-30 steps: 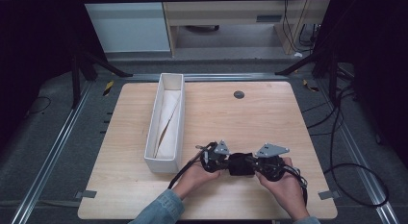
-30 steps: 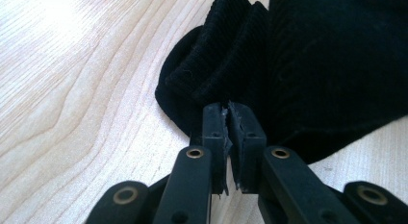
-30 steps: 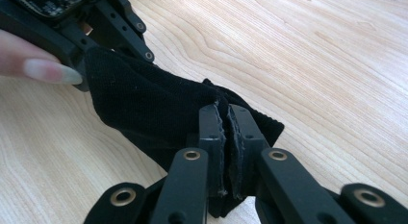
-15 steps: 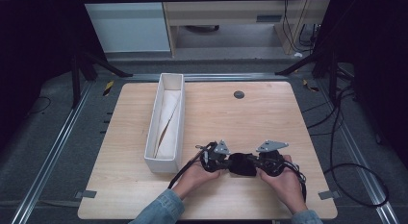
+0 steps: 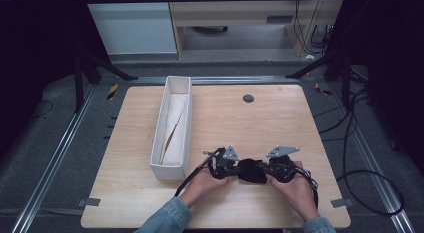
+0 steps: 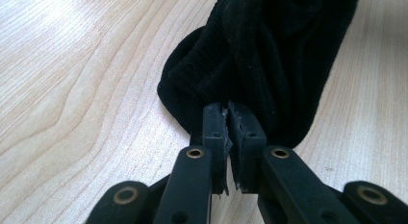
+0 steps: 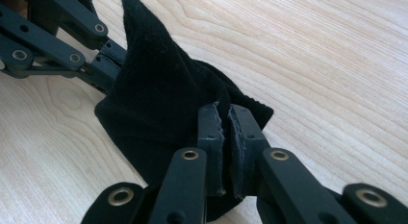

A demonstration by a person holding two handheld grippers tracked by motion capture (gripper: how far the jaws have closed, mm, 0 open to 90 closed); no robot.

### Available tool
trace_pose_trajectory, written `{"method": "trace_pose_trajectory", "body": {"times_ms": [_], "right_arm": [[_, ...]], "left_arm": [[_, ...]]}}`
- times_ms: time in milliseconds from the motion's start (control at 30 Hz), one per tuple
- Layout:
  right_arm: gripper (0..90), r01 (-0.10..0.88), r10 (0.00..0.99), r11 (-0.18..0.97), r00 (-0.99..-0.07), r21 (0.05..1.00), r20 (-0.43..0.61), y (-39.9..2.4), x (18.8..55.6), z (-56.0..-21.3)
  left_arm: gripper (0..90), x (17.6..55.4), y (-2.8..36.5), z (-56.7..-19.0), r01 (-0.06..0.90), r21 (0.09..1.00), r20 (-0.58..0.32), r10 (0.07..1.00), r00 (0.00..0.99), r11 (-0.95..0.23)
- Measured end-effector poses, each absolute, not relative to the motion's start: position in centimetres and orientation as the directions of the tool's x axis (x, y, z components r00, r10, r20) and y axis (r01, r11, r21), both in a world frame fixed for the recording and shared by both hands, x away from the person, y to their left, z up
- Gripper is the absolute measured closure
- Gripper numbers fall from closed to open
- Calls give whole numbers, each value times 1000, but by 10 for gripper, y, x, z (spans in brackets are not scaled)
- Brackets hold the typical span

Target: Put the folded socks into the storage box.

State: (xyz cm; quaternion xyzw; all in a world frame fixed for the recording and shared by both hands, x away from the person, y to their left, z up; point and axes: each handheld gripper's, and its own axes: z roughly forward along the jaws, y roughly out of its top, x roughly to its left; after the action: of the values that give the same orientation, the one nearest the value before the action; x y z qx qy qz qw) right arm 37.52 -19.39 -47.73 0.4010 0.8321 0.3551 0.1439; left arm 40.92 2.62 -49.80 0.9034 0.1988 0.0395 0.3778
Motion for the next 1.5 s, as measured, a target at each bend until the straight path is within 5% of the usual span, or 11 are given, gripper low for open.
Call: {"method": "trace_pose_trajectory", "body": {"times_ms": [1133,1400,1500], "right_arm": [[824,569,775,416,-630,709,51,-194,371,-481],[814,566,773,419,-633,710,49,-194,371,-481],[794,565,773,421,-632,710,45,-195,370,-482]], "left_arm": [[615,394,35,-455,266,772,-2,417,909,-578],[641,397,18,-453,237,768,12,384,923,-594],[720,399,14,-456,232,746,34,384,923,-624]]}}
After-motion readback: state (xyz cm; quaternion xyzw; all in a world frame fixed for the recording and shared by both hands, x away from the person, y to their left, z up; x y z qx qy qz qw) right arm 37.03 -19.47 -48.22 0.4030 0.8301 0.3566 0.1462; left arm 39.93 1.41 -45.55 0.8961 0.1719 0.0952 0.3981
